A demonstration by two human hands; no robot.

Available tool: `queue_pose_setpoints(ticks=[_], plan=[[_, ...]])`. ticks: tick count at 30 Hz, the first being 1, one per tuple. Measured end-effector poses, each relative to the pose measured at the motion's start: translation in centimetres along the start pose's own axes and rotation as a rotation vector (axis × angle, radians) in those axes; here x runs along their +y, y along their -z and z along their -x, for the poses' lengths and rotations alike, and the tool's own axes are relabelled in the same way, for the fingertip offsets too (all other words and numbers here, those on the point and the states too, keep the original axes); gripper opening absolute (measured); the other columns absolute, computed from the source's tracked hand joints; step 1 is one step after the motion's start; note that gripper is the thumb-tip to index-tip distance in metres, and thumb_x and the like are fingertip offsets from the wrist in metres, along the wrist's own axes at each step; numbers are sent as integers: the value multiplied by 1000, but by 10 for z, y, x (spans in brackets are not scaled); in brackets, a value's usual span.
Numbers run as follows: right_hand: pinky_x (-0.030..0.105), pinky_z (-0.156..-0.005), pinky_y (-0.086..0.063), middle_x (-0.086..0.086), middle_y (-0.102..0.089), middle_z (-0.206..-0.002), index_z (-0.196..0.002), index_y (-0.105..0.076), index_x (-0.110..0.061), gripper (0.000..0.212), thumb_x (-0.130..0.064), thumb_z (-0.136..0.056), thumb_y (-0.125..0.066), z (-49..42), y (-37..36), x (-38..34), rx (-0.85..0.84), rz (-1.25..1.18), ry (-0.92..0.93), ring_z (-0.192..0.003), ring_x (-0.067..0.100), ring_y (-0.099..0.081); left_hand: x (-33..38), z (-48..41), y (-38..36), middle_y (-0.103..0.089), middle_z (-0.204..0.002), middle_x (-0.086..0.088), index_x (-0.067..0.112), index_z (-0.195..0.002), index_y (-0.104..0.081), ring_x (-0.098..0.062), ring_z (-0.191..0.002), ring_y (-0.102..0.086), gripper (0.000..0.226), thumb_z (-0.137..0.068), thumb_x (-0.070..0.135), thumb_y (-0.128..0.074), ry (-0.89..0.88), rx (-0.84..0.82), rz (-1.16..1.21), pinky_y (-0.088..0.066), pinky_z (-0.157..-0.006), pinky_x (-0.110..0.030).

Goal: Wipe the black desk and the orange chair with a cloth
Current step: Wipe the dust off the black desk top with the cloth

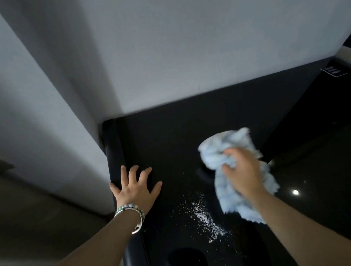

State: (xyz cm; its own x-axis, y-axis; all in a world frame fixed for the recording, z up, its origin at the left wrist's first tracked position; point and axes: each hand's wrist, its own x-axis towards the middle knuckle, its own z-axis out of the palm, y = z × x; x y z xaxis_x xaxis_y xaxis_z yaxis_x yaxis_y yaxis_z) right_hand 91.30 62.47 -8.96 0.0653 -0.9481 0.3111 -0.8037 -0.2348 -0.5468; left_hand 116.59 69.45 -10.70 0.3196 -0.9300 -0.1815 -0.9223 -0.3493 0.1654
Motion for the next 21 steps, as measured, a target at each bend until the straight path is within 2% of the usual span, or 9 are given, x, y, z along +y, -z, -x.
queue_pose_setpoints(ticks=[3, 5, 7, 9, 13, 15, 18, 20, 21], plan=[[53, -95, -34, -2, -48, -133, -136, -37, -33, 52, -35, -87, -53, -36, 11, 25, -119, 283, -454, -127, 26, -36, 0, 0, -5, -10, -154, 4, 42, -144, -13, -26, -145, 9, 63, -87, 67, -21, -17, 26, -82, -12, -112, -59], [59, -100, -27, -8, -26, -149, -141, -25, -39, 56, -52, -88, -41, -44, 3, 25, -279, 399, -509, -137, 25, -18, 0, -1, -6, -12, -154, 4, 42, -144, -15, -26, -145, 8, 65, -84, 67, -18, -20, 40, -75, -13, -111, -59], [55, -99, -28, -10, -27, -149, -137, -33, -38, 53, -52, -87, -44, -44, -14, 14, -289, 429, -358, -138, 24, -18, -2, -2, -5, -13, -154, 7, 44, -143, -17, -24, -145, 8, 62, -86, 66, -22, -26, 40, -44, -11, -112, -57], [49, -91, -36, -10, -47, -137, -124, -52, -34, 42, -39, -82, -55, -36, -30, -3, -253, 403, -132, -131, 24, -34, -6, -6, -3, -18, -152, 10, 47, -141, -22, -21, -145, 3, 55, -89, 62, -31, -21, 58, 6, -10, -112, -53], [45, -74, -50, -16, -67, -96, -91, -64, -31, 28, -17, -66, -66, -17, -35, -25, -328, 84, 280, -99, 18, -59, -20, -20, 2, -53, -125, 6, 40, -125, -54, -25, -122, -43, 51, -82, 60, -35, -36, 159, 71, -31, -101, -50], [41, -76, -51, -12, -66, -91, -90, -65, -28, 29, -9, -68, -68, -26, -27, -20, -335, -13, 329, -92, 19, -62, -23, -23, 2, -56, -122, 3, 37, -123, -56, -26, -116, -47, 58, -77, 60, -29, -63, 190, 37, -35, -98, -50], [38, -89, -43, -3, -51, -129, -115, -56, -30, 34, -22, -82, -61, -62, -20, 0, -172, 148, -99, -121, 26, -46, -22, -26, 0, -26, -151, 5, 40, -141, -31, -22, -142, -15, 57, -86, 58, -34, -23, 110, 55, -15, -113, -47], [49, -99, -32, -2, -19, -153, -132, -39, -39, 46, -42, -88, -51, -71, -25, 1, -310, 393, -320, -138, 26, -20, -24, -28, -2, -9, -156, 5, 40, -144, -23, -21, -145, 4, 60, -88, 56, -39, -9, 94, 93, -3, -117, -46], [50, -99, -31, -1, -17, -154, -133, -38, -39, 46, -43, -88, -49, -70, -33, -4, -336, 438, -293, -138, 26, -18, -24, -29, -1, -8, -157, 3, 39, -144, -24, -22, -145, 6, 62, -87, 58, -39, -11, 97, 119, -2, -117, -46]])
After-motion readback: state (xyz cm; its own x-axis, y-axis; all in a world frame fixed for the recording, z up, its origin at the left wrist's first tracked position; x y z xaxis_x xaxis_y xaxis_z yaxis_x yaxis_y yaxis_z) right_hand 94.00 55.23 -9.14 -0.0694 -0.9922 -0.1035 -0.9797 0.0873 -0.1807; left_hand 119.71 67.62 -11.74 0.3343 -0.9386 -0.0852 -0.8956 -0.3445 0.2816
